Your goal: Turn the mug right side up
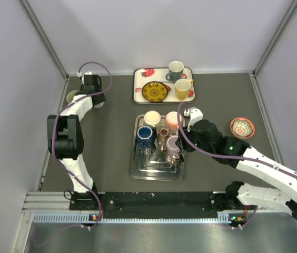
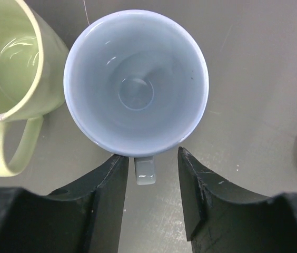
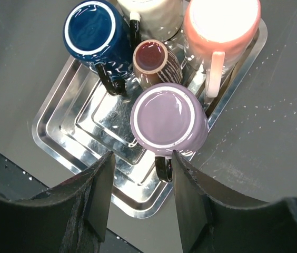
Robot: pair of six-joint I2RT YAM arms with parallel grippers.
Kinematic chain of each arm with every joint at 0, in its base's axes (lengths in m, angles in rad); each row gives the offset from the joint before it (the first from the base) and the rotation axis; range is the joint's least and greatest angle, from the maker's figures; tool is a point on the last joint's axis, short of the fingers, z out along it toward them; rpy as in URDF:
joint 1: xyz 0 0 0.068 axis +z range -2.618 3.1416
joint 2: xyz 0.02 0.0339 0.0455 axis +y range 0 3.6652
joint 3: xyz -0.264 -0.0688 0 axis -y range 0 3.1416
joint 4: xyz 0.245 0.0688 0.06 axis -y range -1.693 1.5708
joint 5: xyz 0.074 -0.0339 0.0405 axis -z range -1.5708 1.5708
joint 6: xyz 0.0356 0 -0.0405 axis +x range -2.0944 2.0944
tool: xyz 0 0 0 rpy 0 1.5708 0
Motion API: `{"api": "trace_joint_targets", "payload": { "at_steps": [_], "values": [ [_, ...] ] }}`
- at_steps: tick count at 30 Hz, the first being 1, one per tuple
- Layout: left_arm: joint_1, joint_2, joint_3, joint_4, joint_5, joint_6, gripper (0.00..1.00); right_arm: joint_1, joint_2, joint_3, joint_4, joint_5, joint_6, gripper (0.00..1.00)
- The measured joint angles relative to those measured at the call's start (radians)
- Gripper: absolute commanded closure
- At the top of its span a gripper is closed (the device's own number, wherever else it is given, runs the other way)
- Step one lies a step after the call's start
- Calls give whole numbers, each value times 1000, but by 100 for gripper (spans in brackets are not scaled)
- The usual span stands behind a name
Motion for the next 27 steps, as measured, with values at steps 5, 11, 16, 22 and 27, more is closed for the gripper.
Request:
{"api": "trace_joint_targets", "payload": {
  "at_steps": [5,11,16,22,27],
  "values": [
    [0,31,13,0,-6,1,71,-8,1,-3,2,-6,0,53],
    [2,42,14,0,-12,13,100,-16,2,-4,4,-14,0,53],
    [14,41,14,-1,-6,17,100,-16,2,-4,5,-24,3,54],
    [24,-37,-45,-43,16,-3,100,-16,-6,-30,16,-45,18,54],
    [17,-249,-169,-95,77,-63,100,-16,-22,-34,26,-77,34,53]
  ]
}}
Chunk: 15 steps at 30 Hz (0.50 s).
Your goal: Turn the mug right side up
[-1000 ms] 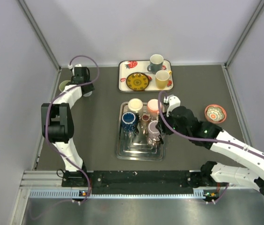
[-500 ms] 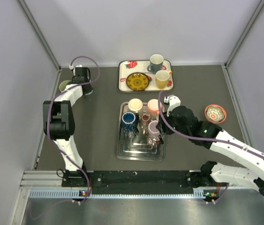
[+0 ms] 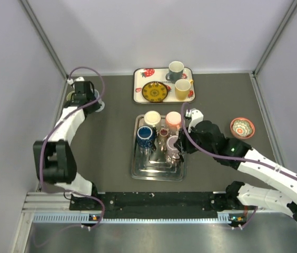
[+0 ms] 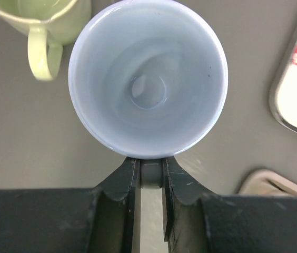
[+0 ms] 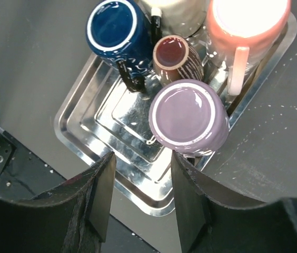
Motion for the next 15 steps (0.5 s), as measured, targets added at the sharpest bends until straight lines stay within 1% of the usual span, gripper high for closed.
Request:
{"api": "trace_joint_targets", "payload": {
  "at_steps": [4,8,9,10,11,13,15],
  "values": [
    [-63,-263,-96,-24,35,-69,100,0,-17,0,32,-32,14,50],
    [-197,-516,-161,-4,113,-158,100,0,-35,-1,118,-89,50,46],
    [-236,-603,-201,30,163,-196,100,0,-46,-8,169,-117,77,44],
    [-267,-625,-211,39,177,-206,100,-1,-56,-16,206,-137,96,43],
    [-301,-681,-251,84,219,-242,100,-3,-69,-31,257,-171,129,43],
    [-360,-790,-369,200,298,-337,100,-7,-90,-71,388,-245,221,42],
    [-411,-844,-460,291,354,-415,100,-11,-97,-121,529,-313,320,41]
  ]
}}
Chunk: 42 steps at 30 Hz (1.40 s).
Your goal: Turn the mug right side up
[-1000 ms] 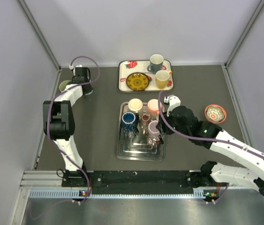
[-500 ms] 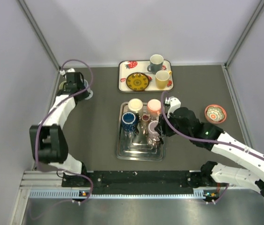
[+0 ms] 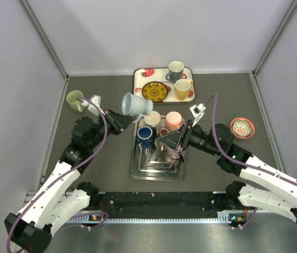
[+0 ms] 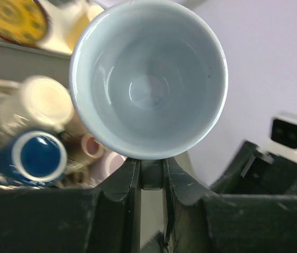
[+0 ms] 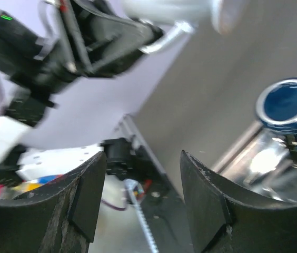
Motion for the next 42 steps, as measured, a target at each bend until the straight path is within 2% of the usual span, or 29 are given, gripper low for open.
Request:
{"api": "trace_joint_targets", "payload": {
  "at_steps": [5,13,18,28,36,42],
  "values": [
    [-134,-23,-152,187,73,-163,100,0,24,-138,333,-111,229,39],
    [-282,-28,-176,369,71,-239,100,0,60,-175,558,-147,387,40],
    [-315,-29,-177,429,49,-249,100,0,58,-190,634,-117,415,42],
    [-339,-37,-177,433,26,-265,100,0,61,-209,678,-40,399,47],
    [-362,-37,-177,430,13,-272,100,-23,99,-208,692,-39,386,59],
    [-375,-37,-177,430,3,-286,100,-40,105,-209,713,-55,387,56]
  ]
}}
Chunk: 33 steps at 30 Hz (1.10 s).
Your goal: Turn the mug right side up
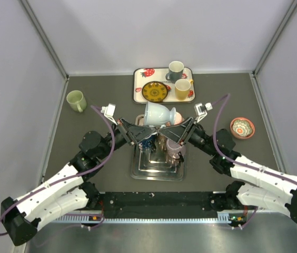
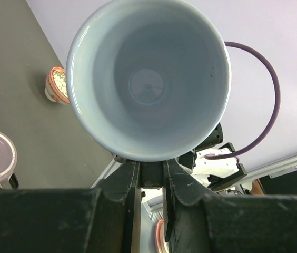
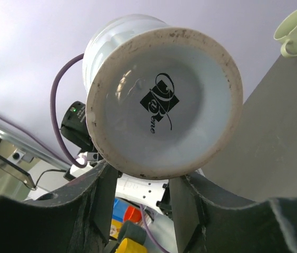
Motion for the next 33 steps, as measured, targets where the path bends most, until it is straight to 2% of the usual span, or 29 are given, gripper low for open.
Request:
{"api": "trace_joint_targets", "payload": {
  "at_steps": [4,9,17,23,25,26,27,33],
  "values": [
    [-5,0,5,-1,-4,-3,100,-8,20,0,42,-15,2,53],
    [-9,1,12,-7,-8,-3,100,-15,49,4,80,-29,8,53],
    [-16,12,34,-9,-20,-3,100,-26,73,10,141,-32,26,59],
    [-24,23,43,1,-34,1,100,-36,105,29,172,-21,41,56],
    [-27,26,45,7,-42,2,100,-40,118,43,172,-24,42,63],
    [-27,27,45,10,-46,2,100,-41,124,50,172,-26,43,69],
    [-27,27,45,12,-53,2,100,-44,129,58,172,-31,47,79],
    [-27,24,52,46,-75,28,100,-46,148,119,168,-72,72,100]
  ]
}}
